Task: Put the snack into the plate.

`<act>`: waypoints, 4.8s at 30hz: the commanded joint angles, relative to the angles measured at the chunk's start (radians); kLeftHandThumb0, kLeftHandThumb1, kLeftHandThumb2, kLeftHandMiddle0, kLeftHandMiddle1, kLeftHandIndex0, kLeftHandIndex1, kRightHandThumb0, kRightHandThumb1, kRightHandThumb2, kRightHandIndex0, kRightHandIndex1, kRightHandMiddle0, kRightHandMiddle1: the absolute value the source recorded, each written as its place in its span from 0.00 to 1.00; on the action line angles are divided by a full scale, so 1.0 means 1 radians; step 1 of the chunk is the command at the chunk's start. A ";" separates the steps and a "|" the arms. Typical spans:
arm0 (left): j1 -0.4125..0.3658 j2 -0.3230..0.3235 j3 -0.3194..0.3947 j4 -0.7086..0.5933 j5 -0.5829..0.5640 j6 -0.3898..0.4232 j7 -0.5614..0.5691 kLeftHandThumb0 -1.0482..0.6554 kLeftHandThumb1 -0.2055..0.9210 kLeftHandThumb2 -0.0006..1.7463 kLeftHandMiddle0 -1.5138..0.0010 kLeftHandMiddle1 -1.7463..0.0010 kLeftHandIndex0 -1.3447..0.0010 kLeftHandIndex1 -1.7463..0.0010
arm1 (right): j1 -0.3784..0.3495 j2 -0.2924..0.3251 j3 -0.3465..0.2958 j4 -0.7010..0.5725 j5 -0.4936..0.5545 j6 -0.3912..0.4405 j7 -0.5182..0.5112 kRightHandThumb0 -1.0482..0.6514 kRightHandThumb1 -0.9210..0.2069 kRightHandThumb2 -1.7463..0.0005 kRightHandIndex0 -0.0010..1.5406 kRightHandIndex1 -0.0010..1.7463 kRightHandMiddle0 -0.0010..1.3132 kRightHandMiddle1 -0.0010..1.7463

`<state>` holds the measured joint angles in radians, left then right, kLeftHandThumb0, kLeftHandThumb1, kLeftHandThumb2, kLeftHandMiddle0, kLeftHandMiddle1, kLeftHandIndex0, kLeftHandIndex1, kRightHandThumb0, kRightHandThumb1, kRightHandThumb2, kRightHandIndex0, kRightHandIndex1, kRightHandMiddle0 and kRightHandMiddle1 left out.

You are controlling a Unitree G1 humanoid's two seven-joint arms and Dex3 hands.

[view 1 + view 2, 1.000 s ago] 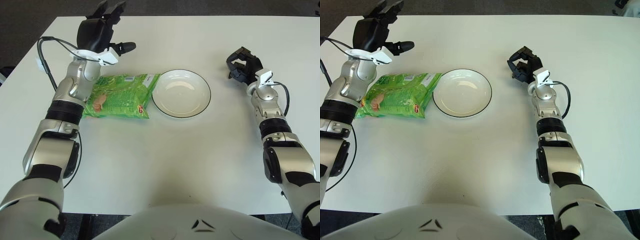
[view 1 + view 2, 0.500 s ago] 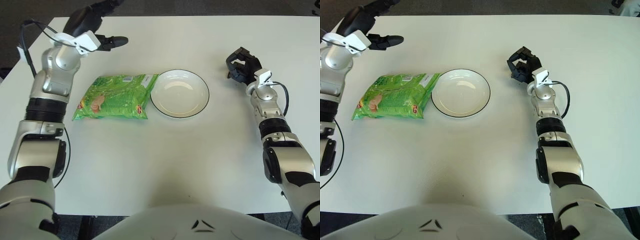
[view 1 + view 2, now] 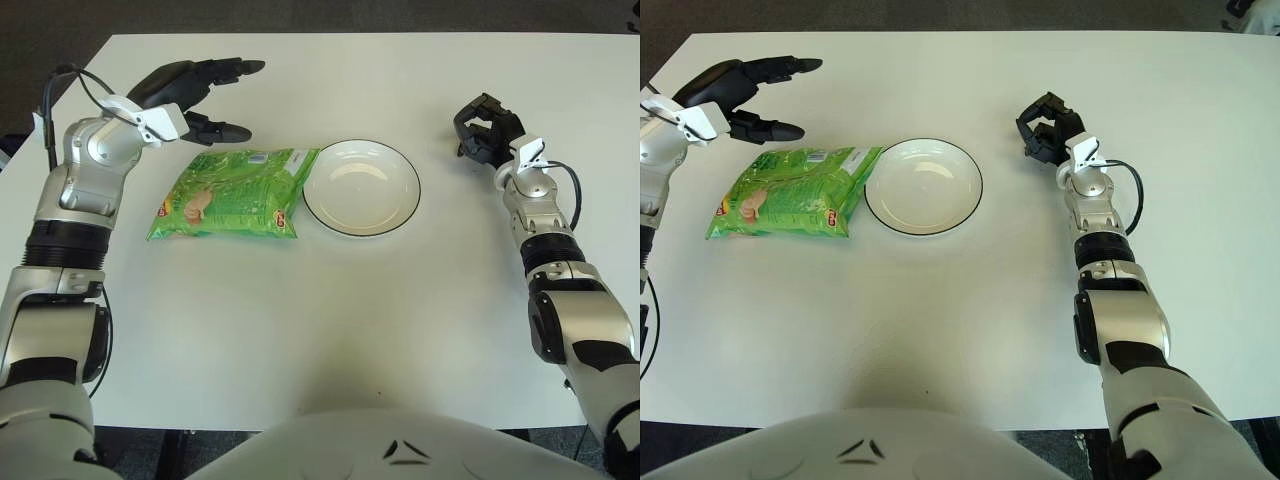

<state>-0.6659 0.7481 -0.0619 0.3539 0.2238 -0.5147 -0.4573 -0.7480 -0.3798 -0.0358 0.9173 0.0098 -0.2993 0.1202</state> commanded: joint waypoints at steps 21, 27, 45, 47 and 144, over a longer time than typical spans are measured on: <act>-0.090 0.041 -0.081 0.219 -0.052 -0.261 -0.276 0.10 1.00 0.19 0.76 1.00 0.69 0.99 | 0.060 0.006 0.026 0.103 -0.040 0.074 0.017 0.40 0.14 0.62 0.46 0.97 0.28 0.96; -0.078 0.056 -0.106 0.197 -0.054 -0.224 -0.353 0.07 1.00 0.22 0.77 1.00 0.72 1.00 | 0.059 0.007 0.027 0.107 -0.040 0.073 0.015 0.40 0.14 0.62 0.47 0.97 0.28 0.96; -0.076 0.072 -0.108 0.143 -0.136 -0.078 -0.552 0.01 1.00 0.24 0.81 1.00 0.76 1.00 | 0.057 0.004 0.026 0.117 -0.040 0.068 0.015 0.39 0.16 0.59 0.47 0.98 0.28 0.97; -0.068 0.081 -0.103 0.121 -0.145 -0.055 -0.571 0.01 1.00 0.23 0.81 1.00 0.76 1.00 | 0.056 0.004 0.026 0.117 -0.040 0.068 0.015 0.39 0.17 0.59 0.47 0.98 0.28 0.97; -0.054 -0.018 -0.165 0.561 0.231 -0.388 0.323 0.38 0.67 0.58 0.55 0.00 0.68 0.00 | 0.072 -0.017 0.044 0.078 -0.043 0.111 0.043 0.40 0.15 0.61 0.47 0.98 0.28 0.96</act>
<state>-0.7264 0.7551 -0.2085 0.8846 0.4486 -0.8795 -0.1149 -0.7646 -0.4168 -0.0164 0.9466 0.0019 -0.2688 0.1354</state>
